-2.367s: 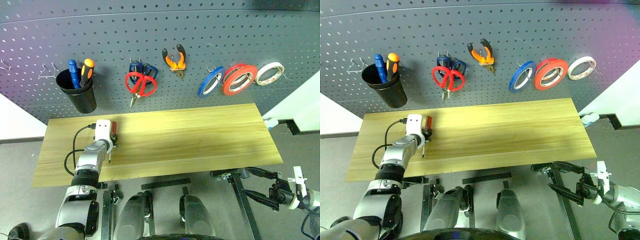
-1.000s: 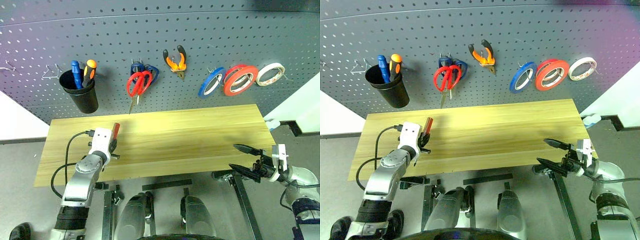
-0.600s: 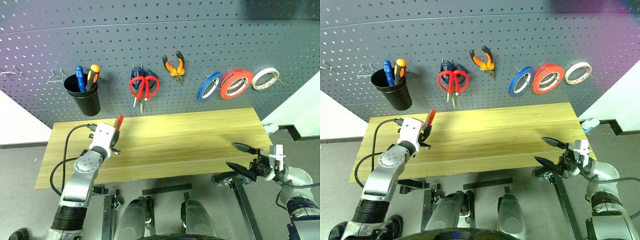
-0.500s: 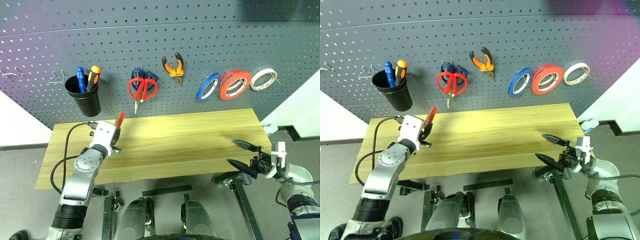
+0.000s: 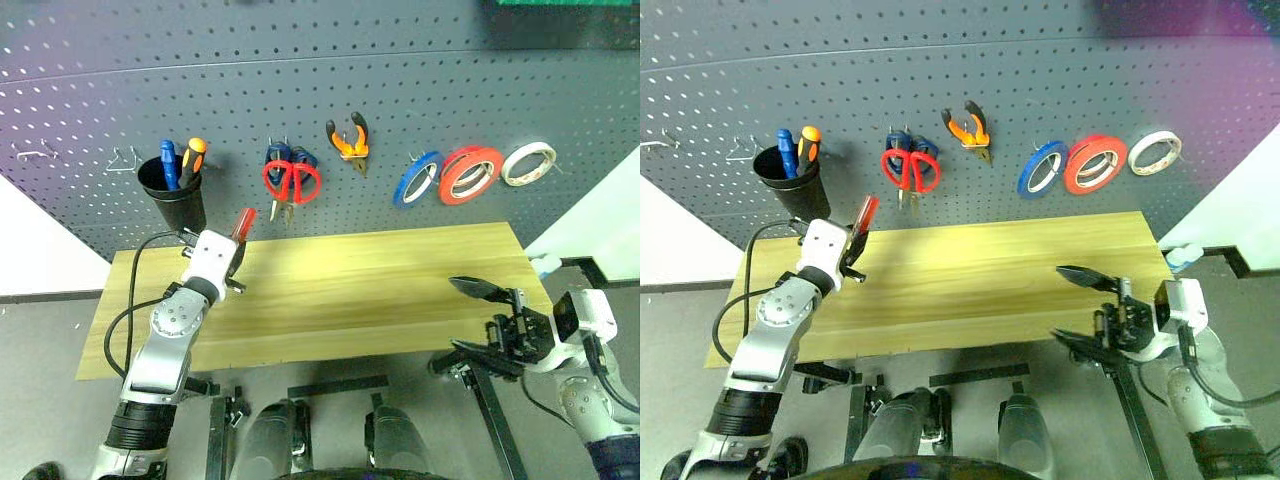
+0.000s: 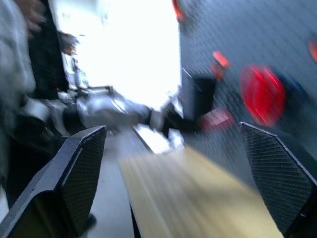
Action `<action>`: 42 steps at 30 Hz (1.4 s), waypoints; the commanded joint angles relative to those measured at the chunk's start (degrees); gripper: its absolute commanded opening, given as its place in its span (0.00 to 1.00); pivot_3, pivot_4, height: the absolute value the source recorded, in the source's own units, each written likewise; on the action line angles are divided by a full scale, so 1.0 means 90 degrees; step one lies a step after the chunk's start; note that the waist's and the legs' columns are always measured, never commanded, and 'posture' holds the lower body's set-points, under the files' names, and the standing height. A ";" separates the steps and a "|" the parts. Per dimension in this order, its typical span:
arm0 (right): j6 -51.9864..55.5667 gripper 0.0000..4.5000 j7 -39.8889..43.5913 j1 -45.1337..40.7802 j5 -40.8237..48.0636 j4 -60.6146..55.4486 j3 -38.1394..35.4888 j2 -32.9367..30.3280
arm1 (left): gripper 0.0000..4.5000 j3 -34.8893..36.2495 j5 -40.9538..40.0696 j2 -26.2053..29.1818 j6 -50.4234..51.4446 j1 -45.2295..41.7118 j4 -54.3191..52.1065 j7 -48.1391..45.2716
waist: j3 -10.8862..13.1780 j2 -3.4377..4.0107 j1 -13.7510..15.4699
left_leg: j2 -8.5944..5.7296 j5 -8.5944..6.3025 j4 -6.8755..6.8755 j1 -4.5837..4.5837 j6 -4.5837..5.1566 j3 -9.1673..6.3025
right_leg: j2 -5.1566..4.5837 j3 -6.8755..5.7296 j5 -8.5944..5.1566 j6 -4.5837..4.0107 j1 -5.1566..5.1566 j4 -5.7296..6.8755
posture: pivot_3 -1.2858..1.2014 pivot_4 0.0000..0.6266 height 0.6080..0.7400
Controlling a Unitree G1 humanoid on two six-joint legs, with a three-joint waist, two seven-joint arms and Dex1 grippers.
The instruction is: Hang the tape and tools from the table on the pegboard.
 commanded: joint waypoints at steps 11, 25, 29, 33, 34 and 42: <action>0.1078 1.00 -0.1008 -0.1010 -0.0953 -0.0229 -0.0337 0.0466 | 0.19 0.0419 0.0258 0.0153 -0.0437 -0.0280 -0.0571 0.0312 | -0.0042 -0.0039 0.0053 | 0.0006 -0.0024 0.0035 0.0008 0.0043 -0.0004 | -0.0002 0.0016 0.0043 -0.0008 -0.0013 -0.0004 | 0.47 0.12 1.00; 0.1506 1.00 -0.1060 -0.0800 -0.1151 -0.0501 -0.0575 0.0615 | 0.19 0.0586 0.0231 0.0260 -0.0338 -0.1131 -0.0730 0.0287 | -0.0053 -0.0037 0.0052 | 0.0005 -0.0014 0.0048 -0.0006 0.0030 0.0000 | 0.0003 0.0012 0.0043 -0.0007 -0.0015 -0.0004 | 0.47 0.12 1.00; 0.1495 1.00 -0.1032 -0.0824 -0.1290 -0.0452 -0.0588 0.0662 | 0.19 0.0701 0.0143 0.0364 -0.0364 -0.1595 -0.0701 0.0224 | -0.0060 -0.0039 0.0063 | 0.0005 -0.0008 0.0052 -0.0006 0.0038 0.0001 | 0.0006 0.0010 0.0043 -0.0006 -0.0014 -0.0001 | 0.47 0.11 1.00; 0.1475 1.00 -0.0994 -0.0888 -0.1377 -0.0385 -0.0582 0.0712 | 0.19 0.0689 0.0084 0.0473 -0.0376 -0.2039 -0.0707 0.0105 | -0.0090 -0.0047 0.0062 | 0.0002 -0.0005 0.0056 -0.0006 0.0043 0.0003 | 0.0013 0.0008 0.0043 -0.0005 -0.0009 0.0001 | 0.47 0.09 1.00; 0.1461 1.00 -0.0982 -0.0898 -0.1405 -0.0365 -0.0580 0.0724 | 0.19 0.0691 0.0064 0.0487 -0.0376 -0.2121 -0.0718 0.0080 | -0.0093 -0.0049 0.0063 | 0.0002 -0.0004 0.0056 -0.0006 0.0045 0.0004 | 0.0015 0.0008 0.0043 -0.0005 -0.0009 0.0001 | 0.47 0.09 1.00; 0.1370 1.00 -0.0814 -0.0947 -0.1610 -0.0149 -0.0569 0.0809 | 0.19 0.0796 -0.0006 0.0713 -0.0584 -0.2210 -0.0854 -0.0213 | -0.0148 -0.0051 0.0054 | 0.0002 0.0001 0.0061 -0.0006 0.0047 0.0011 | 0.0023 0.0009 0.0043 -0.0004 0.0002 0.0012 | 0.47 0.07 1.00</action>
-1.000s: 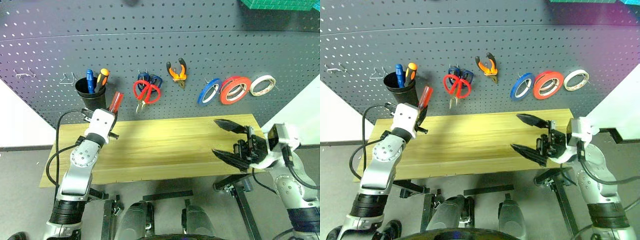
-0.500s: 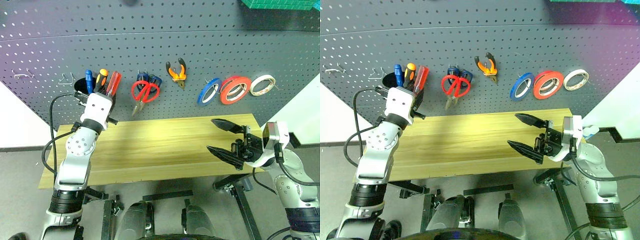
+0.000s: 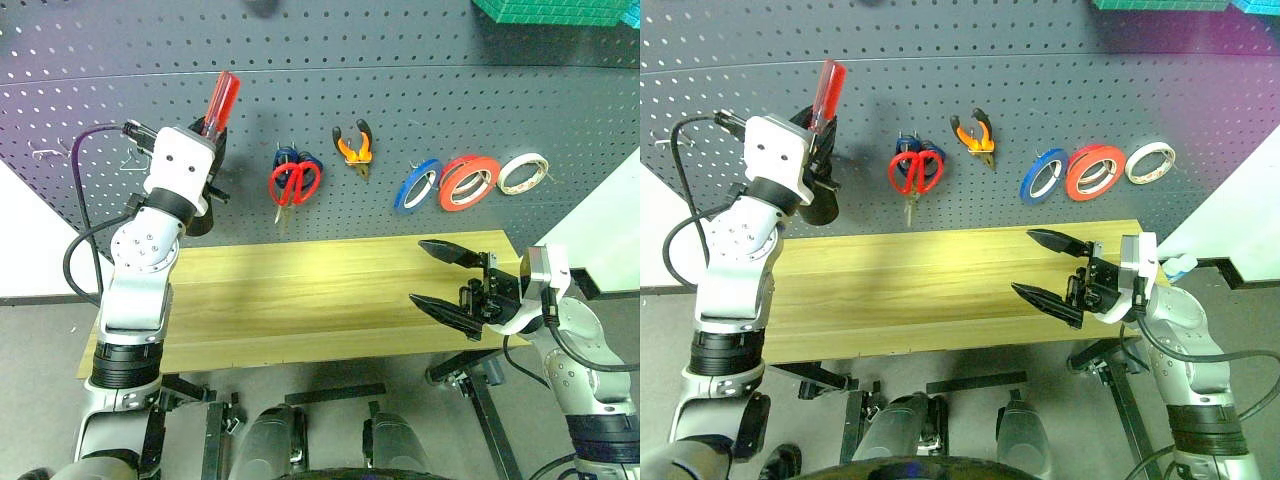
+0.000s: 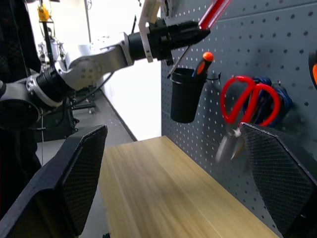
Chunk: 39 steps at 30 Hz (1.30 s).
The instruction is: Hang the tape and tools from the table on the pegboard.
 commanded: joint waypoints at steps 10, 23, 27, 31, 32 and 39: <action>-0.0266 1.00 0.0416 -0.0196 -0.0086 0.0422 -0.0263 0.0149 | 0.19 0.0480 -0.0398 0.0435 -0.0704 -0.0647 0.0433 -0.0291 | -0.0092 -0.0005 0.0005 | 0.0001 0.0003 0.0004 0.0004 -0.0001 0.0000 | 0.0004 0.0001 0.0000 0.0000 -0.0001 0.0004 | 0.48 0.06 1.00; -0.0452 1.00 0.0654 -0.0161 -0.0264 0.0670 -0.0324 0.0198 | 0.19 0.0476 -0.0757 0.0401 -0.1586 -0.1266 0.1622 -0.0538 | -0.0096 -0.0010 0.0001 | 0.0001 0.0006 0.0016 0.0006 0.0000 0.0001 | 0.0003 0.0004 0.0000 0.0000 0.0000 0.0029 | 0.47 0.08 1.00; -0.0433 1.00 0.0688 -0.0119 -0.0226 0.0674 -0.0394 0.0153 | 0.19 0.0539 -0.0874 0.0367 -0.1810 -0.1242 0.1954 -0.0583 | -0.0096 -0.0010 -0.0008 | 0.0001 0.0008 0.0016 0.0006 0.0001 0.0004 | 0.0000 0.0005 0.0000 0.0000 -0.0002 0.0036 | 0.47 0.09 1.00; -0.0473 1.00 0.0726 -0.0067 -0.0271 0.0713 -0.0435 0.0134 | 0.19 0.0714 -0.1213 0.0289 -0.1872 -0.1182 0.2212 -0.0646 | -0.0096 -0.0010 -0.0013 | 0.0001 0.0008 0.0019 0.0007 0.0002 0.0007 | -0.0003 0.0005 0.0000 0.0000 -0.0007 0.0053 | 0.47 0.10 1.00; -0.0461 1.00 0.0734 -0.0061 -0.0265 0.0710 -0.0446 0.0127 | 0.19 0.0764 -0.1232 0.0282 -0.1887 -0.1140 0.2327 -0.0615 | -0.0096 -0.0010 -0.0015 | 0.0000 0.0008 0.0021 0.0007 0.0002 0.0009 | -0.0006 0.0004 0.0000 0.0000 -0.0009 0.0061 | 0.47 0.10 1.00; -0.0458 1.00 0.0783 -0.0074 -0.0277 0.0765 -0.0472 0.0118 | 0.19 0.0919 -0.1371 0.0274 -0.1994 -0.0813 0.2542 -0.0618 | -0.0095 -0.0011 -0.0021 | 0.0000 0.0011 0.0023 0.0018 0.0008 0.0013 | -0.0012 0.0005 -0.0001 0.0000 -0.0010 0.0072 | 0.47 0.11 1.00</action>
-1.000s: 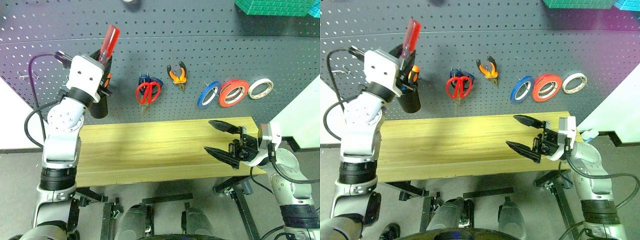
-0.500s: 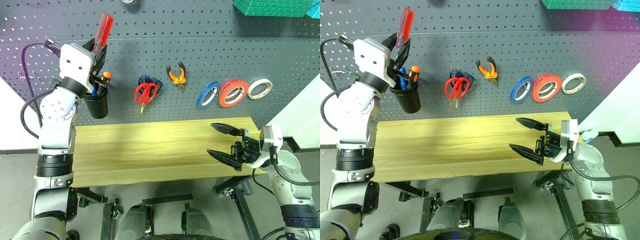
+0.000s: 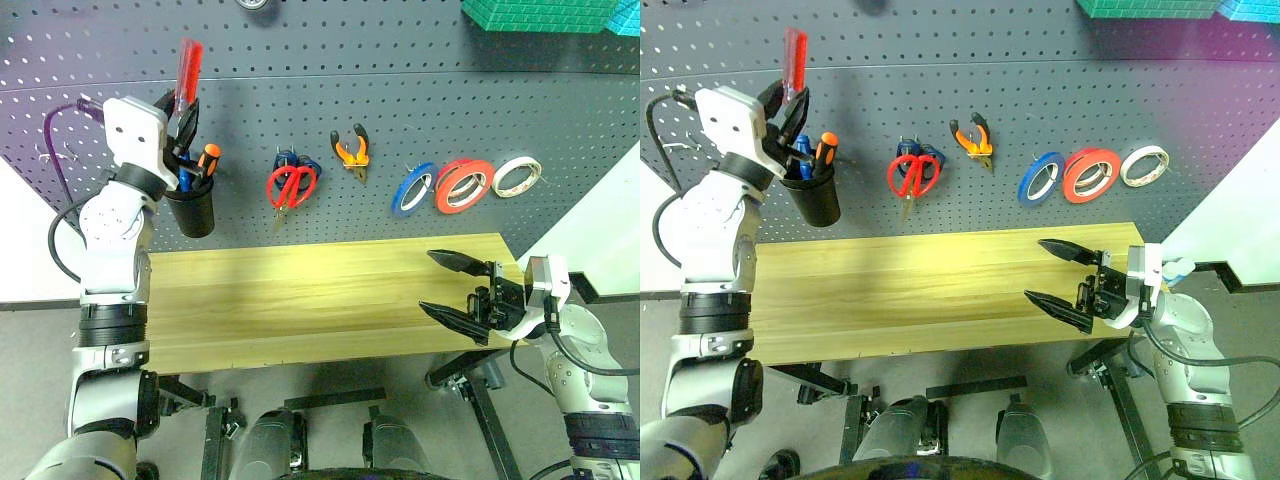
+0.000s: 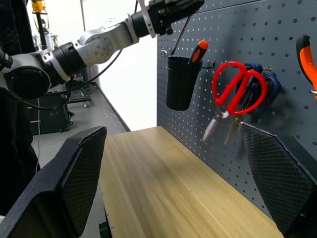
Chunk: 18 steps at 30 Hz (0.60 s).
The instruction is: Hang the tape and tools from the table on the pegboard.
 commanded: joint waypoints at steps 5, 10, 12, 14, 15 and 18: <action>-0.0061 1.00 0.0069 -0.0082 0.0025 -0.0003 -0.0194 -0.0044 | 0.19 0.0306 -0.0321 0.0012 -0.0096 0.0171 0.0018 0.0012 | 0.0000 0.0000 0.0002 | 0.0000 -0.0007 -0.0001 0.0009 -0.0007 -0.0002 | -0.0006 0.0001 0.0000 0.0000 -0.0010 0.0001 | 0.47 0.12 1.00; 0.0019 1.00 0.0110 -0.0070 0.0083 0.0018 -0.0201 -0.0041 | 0.19 0.0403 -0.0380 0.0052 -0.0046 0.0240 0.0137 0.0118 | 0.0000 0.0000 -0.0003 | 0.0000 -0.0015 -0.0001 0.0015 -0.0006 -0.0002 | -0.0009 0.0002 0.0000 -0.0001 -0.0009 0.0002 | 0.47 0.12 1.00; 0.0087 1.00 0.0135 -0.0056 0.0129 0.0002 -0.0201 -0.0049 | 0.19 0.0409 -0.0377 0.0031 -0.0068 0.0304 0.0136 0.0114 | 0.0000 0.0000 -0.0005 | 0.0000 -0.0015 -0.0001 0.0015 -0.0006 -0.0002 | -0.0010 0.0003 0.0000 -0.0001 -0.0010 0.0001 | 0.47 0.12 1.00; 0.0148 1.00 0.0165 -0.0048 0.0164 -0.0017 -0.0206 -0.0054 | 0.19 0.0428 -0.0359 0.0016 -0.0083 0.0356 0.0163 0.0133 | 0.0000 0.0000 -0.0006 | 0.0001 -0.0016 -0.0002 0.0016 -0.0006 -0.0002 | -0.0011 0.0005 0.0000 -0.0001 -0.0010 0.0001 | 0.47 0.12 1.00; 0.0186 1.00 0.0174 -0.0052 0.0193 -0.0025 -0.0216 -0.0050 | 0.19 0.0437 -0.0355 0.0012 -0.0086 0.0385 0.0184 0.0137 | 0.0000 0.0000 -0.0008 | 0.0001 -0.0016 -0.0002 0.0016 -0.0006 -0.0002 | -0.0012 0.0006 0.0000 -0.0001 -0.0011 0.0001 | 0.47 0.12 1.00; 0.0567 1.00 0.0131 -0.0128 0.0593 -0.0066 -0.0368 -0.0015 | 0.19 0.0434 -0.0363 -0.0012 -0.0082 0.0477 0.0181 0.0132 | 0.0000 0.0000 -0.0004 | 0.0002 -0.0019 -0.0003 0.0017 -0.0003 -0.0002 | -0.0015 0.0007 0.0000 -0.0001 -0.0010 0.0001 | 0.47 0.11 1.00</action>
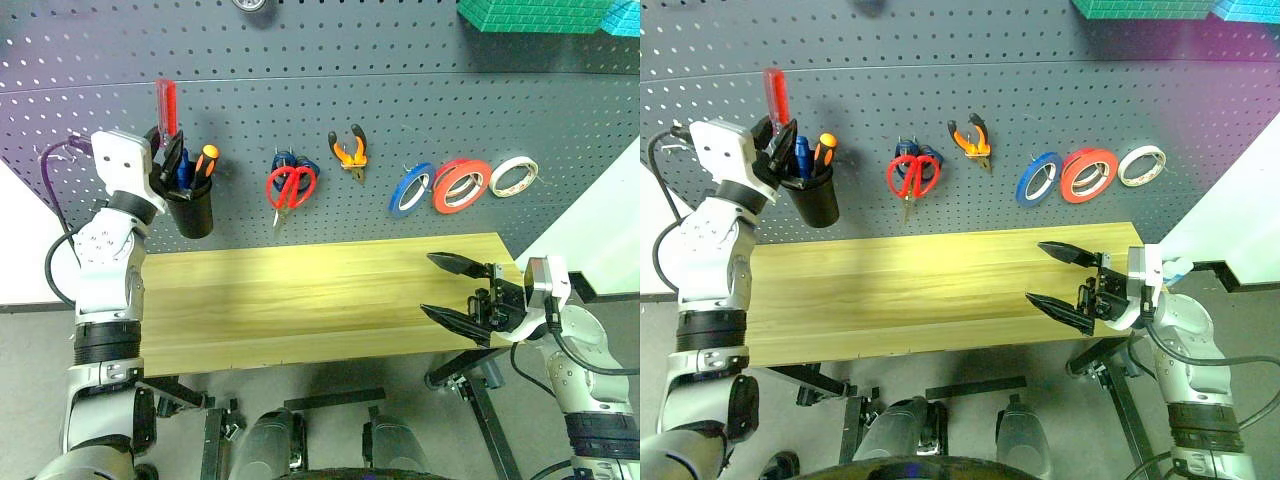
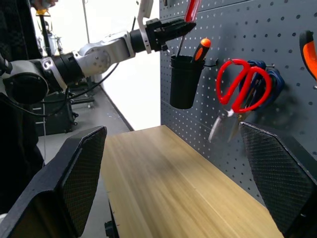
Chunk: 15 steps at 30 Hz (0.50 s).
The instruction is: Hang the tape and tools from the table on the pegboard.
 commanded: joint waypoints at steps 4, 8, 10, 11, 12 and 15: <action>0.0483 1.00 -0.0201 -0.0178 0.0800 -0.0317 -0.0477 0.0137 | 0.19 0.0143 -0.0041 -0.0010 -0.0125 0.0063 -0.0117 0.0101 | 0.0000 0.0000 0.0002 | 0.0000 -0.0007 0.0000 0.0000 0.0011 0.0000 | -0.0005 0.0001 0.0000 -0.0001 0.0000 -0.0001 | 0.47 0.11 1.00; 0.0506 1.00 -0.0286 -0.0141 0.0836 -0.0487 -0.0483 0.0235 | 0.19 0.0125 -0.0024 -0.0022 -0.0127 0.0074 -0.0110 0.0131 | 0.0000 0.0000 -0.0006 | 0.0000 -0.0008 -0.0004 0.0000 0.0011 0.0000 | -0.0005 0.0003 0.0000 -0.0001 -0.0004 -0.0001 | 0.47 0.10 1.00; 0.0532 1.00 -0.0317 -0.0132 0.0882 -0.0575 -0.0508 0.0284 | 0.19 0.0104 -0.0006 -0.0033 -0.0126 0.0056 -0.0077 0.0138 | 0.0000 0.0001 -0.0001 | 0.0000 -0.0008 -0.0005 -0.0001 0.0011 0.0000 | -0.0004 0.0003 0.0000 -0.0001 -0.0004 -0.0001 | 0.47 0.10 1.00; 0.0545 1.00 -0.0352 -0.0131 0.0913 -0.0605 -0.0531 0.0319 | 0.19 0.0092 0.0013 -0.0043 -0.0104 0.0055 -0.0063 0.0159 | 0.0000 0.0000 -0.0001 | 0.0000 -0.0008 -0.0004 -0.0001 0.0012 0.0001 | -0.0005 0.0003 0.0000 -0.0001 -0.0004 -0.0001 | 0.47 0.10 1.00; 0.0550 1.00 -0.0373 -0.0127 0.0934 -0.0630 -0.0544 0.0345 | 0.19 0.0087 0.0013 -0.0052 -0.0084 0.0054 -0.0048 0.0169 | -0.0001 0.0000 -0.0001 | 0.0000 -0.0008 -0.0005 0.0000 0.0012 0.0001 | -0.0005 0.0003 0.0000 -0.0001 -0.0004 -0.0002 | 0.47 0.10 1.00; 0.0565 1.00 -0.0449 -0.0087 0.0975 -0.0714 -0.0555 0.0398 | 0.19 0.0144 -0.0058 -0.0109 0.0038 0.0045 0.0027 0.0255 | -0.0001 0.0000 -0.0001 | 0.0000 -0.0009 -0.0005 -0.0001 0.0012 0.0001 | -0.0005 0.0003 0.0000 -0.0001 -0.0005 -0.0002 | 0.47 0.10 1.00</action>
